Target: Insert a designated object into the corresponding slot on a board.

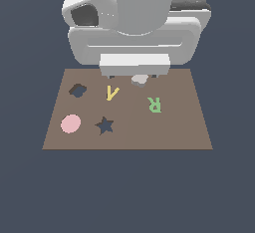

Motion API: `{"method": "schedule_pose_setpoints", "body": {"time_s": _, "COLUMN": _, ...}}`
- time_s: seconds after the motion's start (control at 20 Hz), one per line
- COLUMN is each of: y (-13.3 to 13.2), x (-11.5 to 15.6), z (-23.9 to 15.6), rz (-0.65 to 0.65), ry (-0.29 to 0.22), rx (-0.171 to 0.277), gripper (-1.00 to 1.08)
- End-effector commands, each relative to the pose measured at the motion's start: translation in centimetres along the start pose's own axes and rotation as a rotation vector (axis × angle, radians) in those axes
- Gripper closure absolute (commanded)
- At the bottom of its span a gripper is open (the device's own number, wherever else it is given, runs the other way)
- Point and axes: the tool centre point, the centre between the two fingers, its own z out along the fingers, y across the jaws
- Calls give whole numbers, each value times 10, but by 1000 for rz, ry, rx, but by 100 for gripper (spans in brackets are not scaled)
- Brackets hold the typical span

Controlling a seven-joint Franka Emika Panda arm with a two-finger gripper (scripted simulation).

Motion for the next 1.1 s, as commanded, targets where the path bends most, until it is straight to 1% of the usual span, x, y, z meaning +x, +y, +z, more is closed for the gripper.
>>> {"method": "schedule_pose_setpoints", "body": {"time_s": 0.0, "y": 0, "x": 0, "z": 0, "rz": 0, "ry": 0, "rx": 0, "gripper": -92}}
{"method": "schedule_pose_setpoints", "body": {"time_s": 0.25, "y": 0, "x": -4, "z": 4, "rz": 13, "ry": -1, "rx": -1, "gripper": -92}}
{"method": "schedule_pose_setpoints", "body": {"time_s": 0.5, "y": -1, "x": -16, "z": 18, "rz": 54, "ry": -5, "rx": -3, "gripper": -92}}
{"method": "schedule_pose_setpoints", "body": {"time_s": 0.75, "y": -4, "x": -37, "z": 41, "rz": 124, "ry": -11, "rx": -6, "gripper": -92}}
{"method": "schedule_pose_setpoints", "body": {"time_s": 1.05, "y": -12, "x": -70, "z": 79, "rz": 239, "ry": -21, "rx": -11, "gripper": -92}}
